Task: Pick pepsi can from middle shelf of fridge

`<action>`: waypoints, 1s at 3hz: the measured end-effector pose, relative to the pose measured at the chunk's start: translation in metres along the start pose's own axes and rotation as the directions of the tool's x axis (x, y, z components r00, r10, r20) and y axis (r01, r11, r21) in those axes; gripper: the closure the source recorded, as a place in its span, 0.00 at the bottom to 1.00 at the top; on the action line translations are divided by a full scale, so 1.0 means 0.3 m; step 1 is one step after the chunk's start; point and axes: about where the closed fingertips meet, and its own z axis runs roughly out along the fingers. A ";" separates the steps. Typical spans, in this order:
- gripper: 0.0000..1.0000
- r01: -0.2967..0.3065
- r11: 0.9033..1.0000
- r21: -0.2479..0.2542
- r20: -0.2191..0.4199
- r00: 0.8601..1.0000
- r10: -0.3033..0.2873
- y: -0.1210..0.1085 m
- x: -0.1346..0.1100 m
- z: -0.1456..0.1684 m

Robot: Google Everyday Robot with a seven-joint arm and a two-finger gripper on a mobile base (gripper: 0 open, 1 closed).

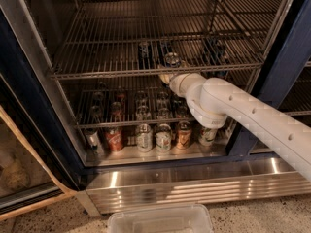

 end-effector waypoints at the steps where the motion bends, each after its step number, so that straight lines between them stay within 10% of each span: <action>1: 1.00 0.000 1.000 0.000 0.000 1.000 0.000 0.000 0.000 0.000; 3: 1.00 -0.065 0.997 0.039 -0.014 0.998 0.065 0.034 0.067 -0.098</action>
Offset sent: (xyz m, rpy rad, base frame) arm -0.0317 -0.0035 -0.0276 0.0397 0.0620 -0.0537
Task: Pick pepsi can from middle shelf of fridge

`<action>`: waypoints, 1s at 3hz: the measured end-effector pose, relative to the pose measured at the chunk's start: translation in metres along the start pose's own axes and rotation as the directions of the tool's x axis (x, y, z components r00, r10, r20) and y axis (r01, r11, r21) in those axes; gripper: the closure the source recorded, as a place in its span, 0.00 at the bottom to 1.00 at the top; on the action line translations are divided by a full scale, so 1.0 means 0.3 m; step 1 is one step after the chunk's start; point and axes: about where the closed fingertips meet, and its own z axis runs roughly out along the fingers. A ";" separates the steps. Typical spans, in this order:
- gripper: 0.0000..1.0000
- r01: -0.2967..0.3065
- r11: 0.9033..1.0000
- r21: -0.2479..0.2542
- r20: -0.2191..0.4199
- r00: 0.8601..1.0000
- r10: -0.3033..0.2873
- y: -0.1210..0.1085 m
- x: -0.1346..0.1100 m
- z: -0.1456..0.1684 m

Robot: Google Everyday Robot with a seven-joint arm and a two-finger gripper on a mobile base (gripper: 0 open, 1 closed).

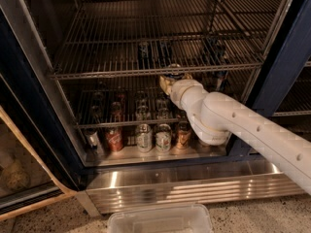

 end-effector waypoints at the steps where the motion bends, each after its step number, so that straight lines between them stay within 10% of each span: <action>1: 1.00 -0.035 0.999 0.008 0.001 0.999 0.035 0.027 -0.010 -0.095; 3: 1.00 -0.061 0.996 -0.070 -0.115 0.992 0.053 0.098 -0.040 -0.333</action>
Offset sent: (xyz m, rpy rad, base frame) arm -0.1243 -0.0179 0.0544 0.0216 0.1464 0.0924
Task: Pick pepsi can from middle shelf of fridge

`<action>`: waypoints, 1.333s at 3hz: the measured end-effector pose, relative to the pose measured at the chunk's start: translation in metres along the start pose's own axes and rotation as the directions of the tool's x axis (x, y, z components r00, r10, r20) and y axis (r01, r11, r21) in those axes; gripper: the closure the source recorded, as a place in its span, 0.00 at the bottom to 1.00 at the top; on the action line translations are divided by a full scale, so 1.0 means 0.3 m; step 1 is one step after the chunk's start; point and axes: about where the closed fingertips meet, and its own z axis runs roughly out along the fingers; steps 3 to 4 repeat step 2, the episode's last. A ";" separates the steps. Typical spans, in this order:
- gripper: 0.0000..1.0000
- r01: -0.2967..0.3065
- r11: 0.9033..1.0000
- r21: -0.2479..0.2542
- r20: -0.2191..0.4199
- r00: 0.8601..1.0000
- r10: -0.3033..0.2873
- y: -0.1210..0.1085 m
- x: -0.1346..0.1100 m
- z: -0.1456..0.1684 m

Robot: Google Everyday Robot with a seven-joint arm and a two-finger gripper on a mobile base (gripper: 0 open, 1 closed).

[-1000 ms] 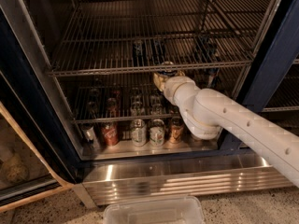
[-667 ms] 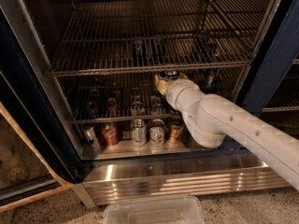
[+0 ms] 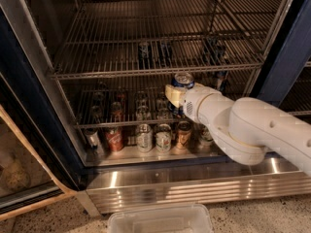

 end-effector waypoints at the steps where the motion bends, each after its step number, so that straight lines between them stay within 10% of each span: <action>1: 1.00 -0.059 0.996 -0.070 -0.044 0.997 0.056 0.038 0.008 -0.099; 4: 1.00 -0.061 0.991 -0.120 -0.047 0.997 0.056 0.071 -0.001 -0.117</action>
Offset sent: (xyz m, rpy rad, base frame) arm -0.0272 -0.0035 0.0062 0.0458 0.0569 0.0490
